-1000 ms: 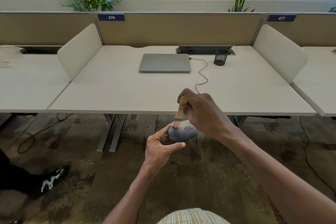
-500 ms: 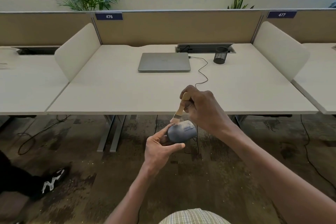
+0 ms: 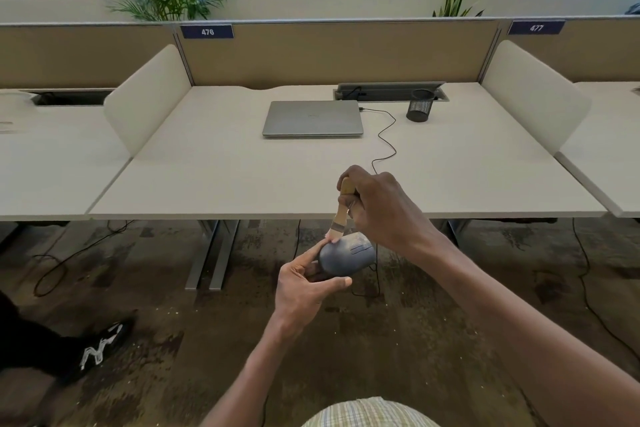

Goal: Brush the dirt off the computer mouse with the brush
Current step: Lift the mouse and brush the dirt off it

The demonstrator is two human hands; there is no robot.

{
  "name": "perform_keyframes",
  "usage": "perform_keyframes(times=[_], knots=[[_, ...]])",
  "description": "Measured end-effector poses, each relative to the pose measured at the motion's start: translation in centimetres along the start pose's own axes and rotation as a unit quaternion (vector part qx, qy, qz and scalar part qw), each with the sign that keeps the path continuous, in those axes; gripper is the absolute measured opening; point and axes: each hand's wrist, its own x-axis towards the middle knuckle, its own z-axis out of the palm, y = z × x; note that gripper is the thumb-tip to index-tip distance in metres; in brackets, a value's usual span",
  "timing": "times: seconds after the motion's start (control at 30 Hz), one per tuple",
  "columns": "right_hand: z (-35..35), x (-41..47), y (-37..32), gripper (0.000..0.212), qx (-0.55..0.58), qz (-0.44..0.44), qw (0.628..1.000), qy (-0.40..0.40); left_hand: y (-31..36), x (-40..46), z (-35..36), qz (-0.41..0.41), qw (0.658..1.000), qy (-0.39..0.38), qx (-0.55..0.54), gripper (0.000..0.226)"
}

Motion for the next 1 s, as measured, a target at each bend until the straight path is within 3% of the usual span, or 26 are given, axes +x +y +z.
perform_keyframes(times=[0.57, 1.0], knots=[[-0.1, -1.0, -1.0, 0.014, 0.072, 0.019, 0.997, 0.007, -0.3, -1.5, -1.1, -0.001, 1.000, -0.005, -0.008, 0.078], [-0.2, -2.0, -0.8, 0.016, 0.046, -0.005, 0.999, 0.016, -0.7, -2.1, -1.4, 0.003, 1.000, 0.004, -0.014, 0.078]])
